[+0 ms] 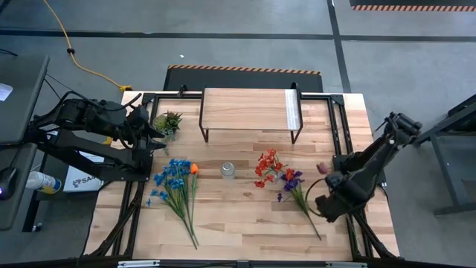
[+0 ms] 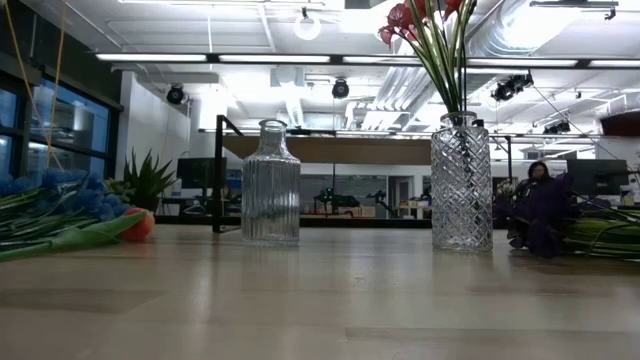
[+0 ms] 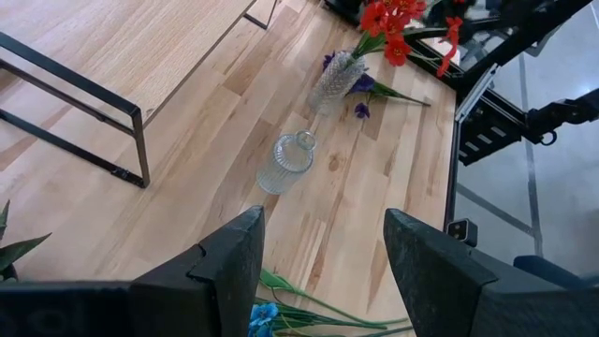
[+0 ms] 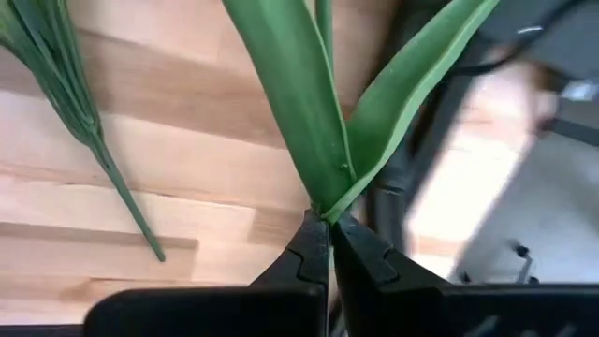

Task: Pick and place flowers into a vace then onto a shelf
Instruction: Put the dark red flower into the right transparent flower vase

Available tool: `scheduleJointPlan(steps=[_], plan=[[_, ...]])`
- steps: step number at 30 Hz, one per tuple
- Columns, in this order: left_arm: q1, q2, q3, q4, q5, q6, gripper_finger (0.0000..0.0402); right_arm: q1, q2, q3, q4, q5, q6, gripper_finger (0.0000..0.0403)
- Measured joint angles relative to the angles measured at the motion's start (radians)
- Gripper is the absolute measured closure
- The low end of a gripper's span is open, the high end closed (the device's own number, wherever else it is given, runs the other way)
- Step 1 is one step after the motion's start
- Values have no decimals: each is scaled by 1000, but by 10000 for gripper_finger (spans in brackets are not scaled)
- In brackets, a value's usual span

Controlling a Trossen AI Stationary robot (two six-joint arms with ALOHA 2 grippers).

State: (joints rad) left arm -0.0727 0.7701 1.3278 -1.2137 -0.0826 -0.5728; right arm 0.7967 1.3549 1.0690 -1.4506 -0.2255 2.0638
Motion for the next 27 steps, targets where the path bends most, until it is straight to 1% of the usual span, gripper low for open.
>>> scheduleJointPlan(steps=[3,7,12,21,27], plan=[[0,0,0,0,0,0,149,-28,-7,104,-122,61,-13,403],[0,0,0,0,-2,0,149,-87,-18,182,-121,202,-78,403],[0,0,0,0,-4,0,149,-189,-18,225,-120,352,-169,403],[0,0,0,-1,22,0,149,-321,-29,307,-120,548,-322,403],[0,0,0,0,22,0,149,-392,-66,420,-121,706,-442,403]])
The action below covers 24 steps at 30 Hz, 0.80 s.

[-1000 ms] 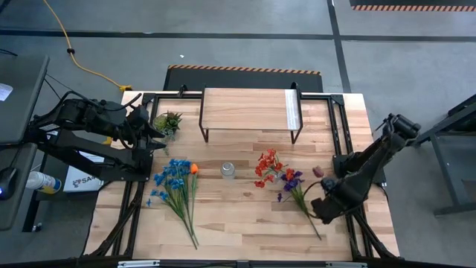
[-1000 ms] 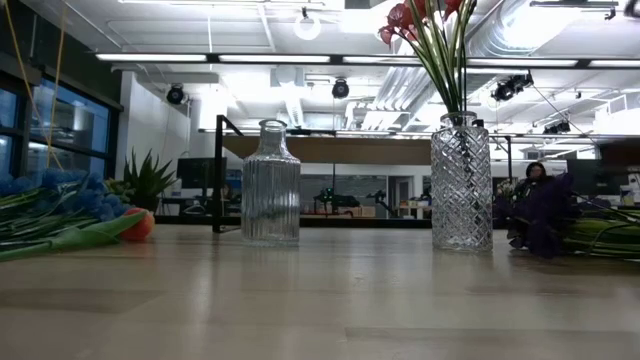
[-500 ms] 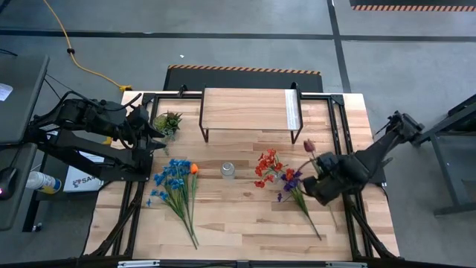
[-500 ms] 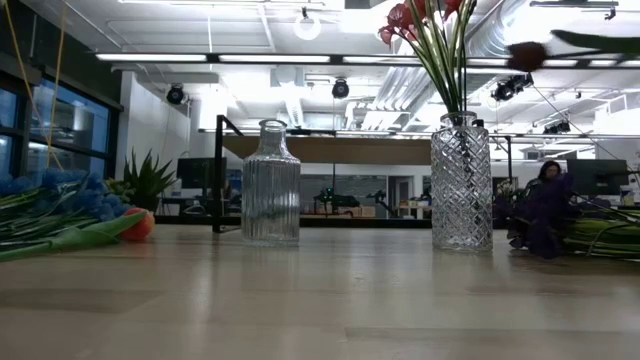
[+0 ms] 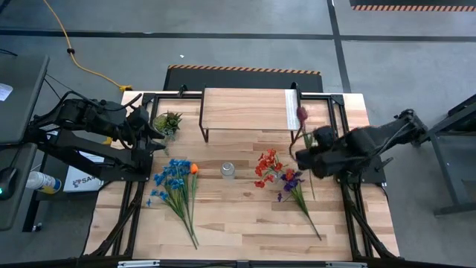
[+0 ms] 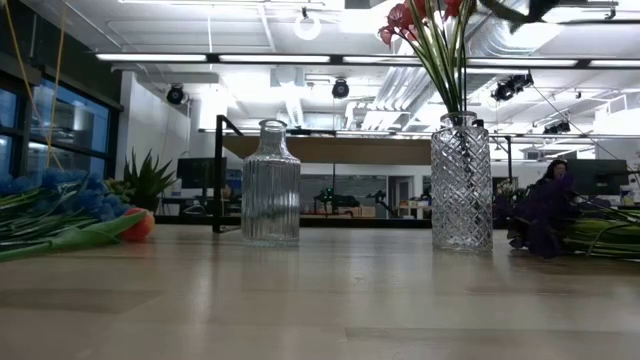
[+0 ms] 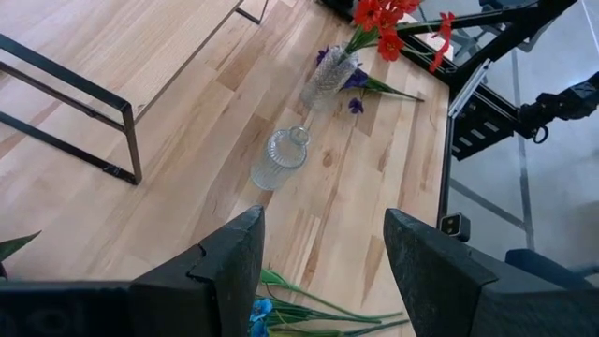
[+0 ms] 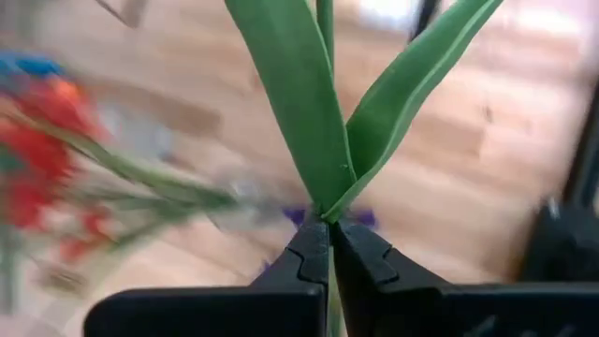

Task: Pick and place flowers into a vace then onto a shelf
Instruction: Put the dark red flower into the right transparent flower vase

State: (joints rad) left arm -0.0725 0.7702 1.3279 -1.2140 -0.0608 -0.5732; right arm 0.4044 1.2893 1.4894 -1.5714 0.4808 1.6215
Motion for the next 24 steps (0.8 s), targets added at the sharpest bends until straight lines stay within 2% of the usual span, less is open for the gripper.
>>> scheduleJointPlan(steps=[5,8,12,14,18,21,24], plan=[[0,0,0,0,0,0,149,-53,-35,148,0,176,-149,402],[0,0,0,0,0,0,149,-69,-34,266,11,317,-260,403],[0,0,0,0,0,0,149,-68,-26,405,125,525,-481,403],[0,0,0,0,0,0,149,-57,-25,453,217,589,-608,403],[0,0,0,0,0,0,149,-16,-27,502,456,636,-881,403],[0,0,0,0,0,0,149,21,-17,499,662,627,-1074,403],[0,0,0,0,0,0,149,68,12,499,794,604,-1197,403]])
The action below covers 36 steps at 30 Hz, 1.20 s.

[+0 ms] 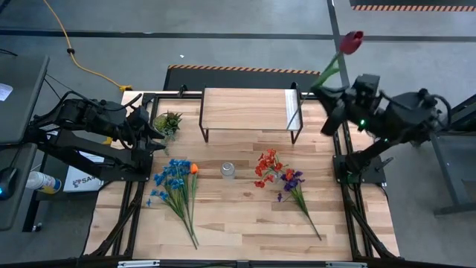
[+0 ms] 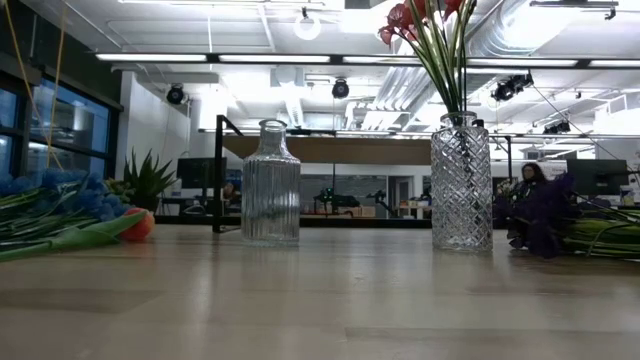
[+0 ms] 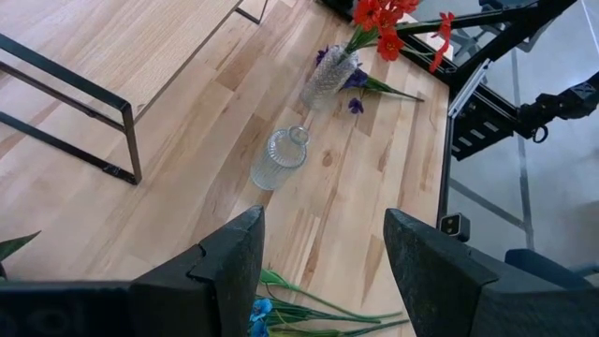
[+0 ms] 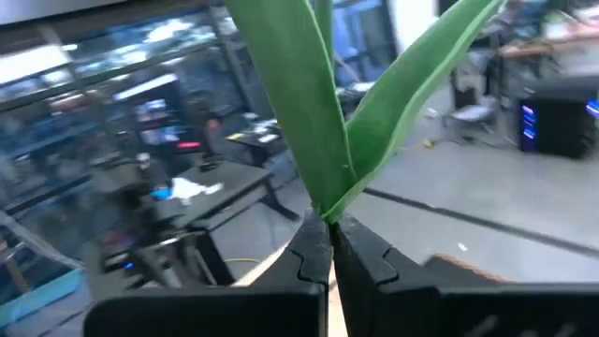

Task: Pick and place flowers into a vace then onto a shelf
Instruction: Put the dark red flower into the right transparent flower vase

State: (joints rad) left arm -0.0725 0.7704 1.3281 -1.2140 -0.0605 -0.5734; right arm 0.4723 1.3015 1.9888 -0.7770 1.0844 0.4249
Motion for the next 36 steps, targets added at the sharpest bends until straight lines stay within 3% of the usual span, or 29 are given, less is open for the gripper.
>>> scheduleJointPlan(steps=[8,13,18,20,29,36], plan=[[0,0,0,0,0,-4,149,175,90,0,38,57,40,403],[0,0,0,0,0,-7,149,331,128,0,31,209,98,403],[0,0,0,0,0,-7,149,496,186,0,31,448,148,403],[0,0,0,0,0,-7,149,539,221,0,34,486,152,403],[0,0,0,0,0,-8,149,503,378,0,6,485,199,403],[0,0,0,0,6,-8,149,477,398,0,-103,485,226,403]])
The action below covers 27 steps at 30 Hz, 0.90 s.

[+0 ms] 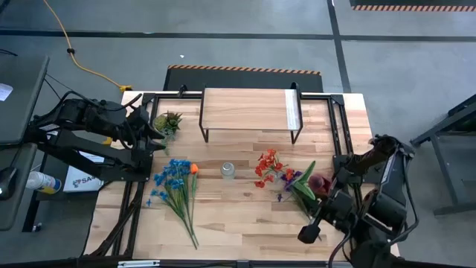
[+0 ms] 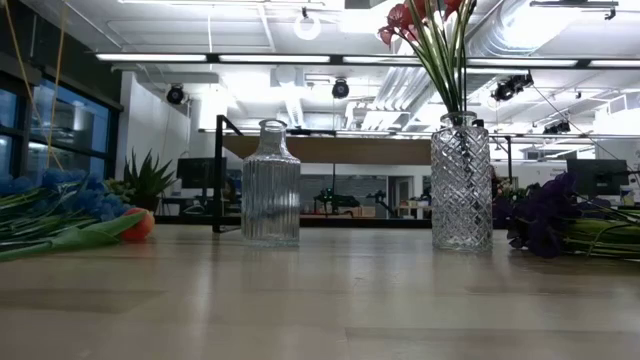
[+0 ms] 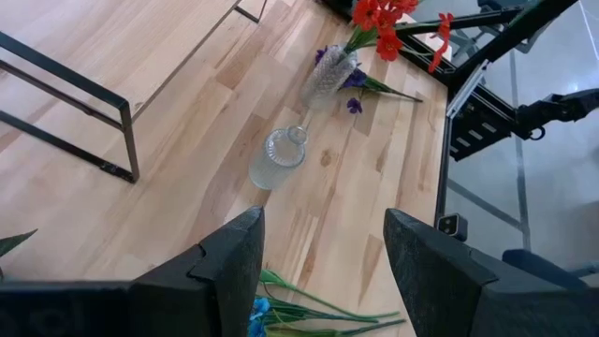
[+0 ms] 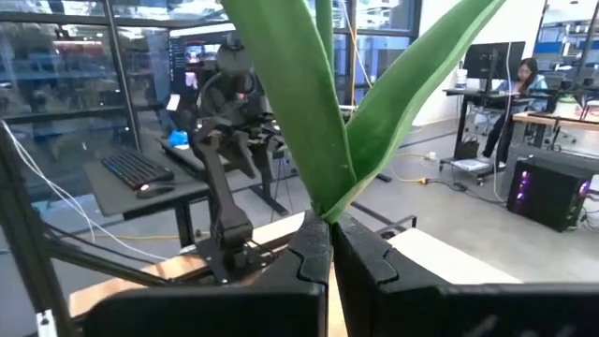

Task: Pick and place flowers into a vace then onto a shelf
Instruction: Put the dark red flower into the right transparent flower vase

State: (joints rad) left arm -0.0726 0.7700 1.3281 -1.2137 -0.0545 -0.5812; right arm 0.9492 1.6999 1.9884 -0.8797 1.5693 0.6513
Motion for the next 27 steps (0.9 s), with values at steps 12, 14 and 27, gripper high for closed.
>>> scheduleJointPlan(steps=[12,14,27], plan=[[0,0,0,0,13,0,149,-10,-181,0,-98,3,-97,403],[0,0,0,0,12,0,149,-27,-210,0,-151,-1,-54,403],[0,0,0,62,10,-1,149,-178,-251,-63,-441,-248,239,403]])
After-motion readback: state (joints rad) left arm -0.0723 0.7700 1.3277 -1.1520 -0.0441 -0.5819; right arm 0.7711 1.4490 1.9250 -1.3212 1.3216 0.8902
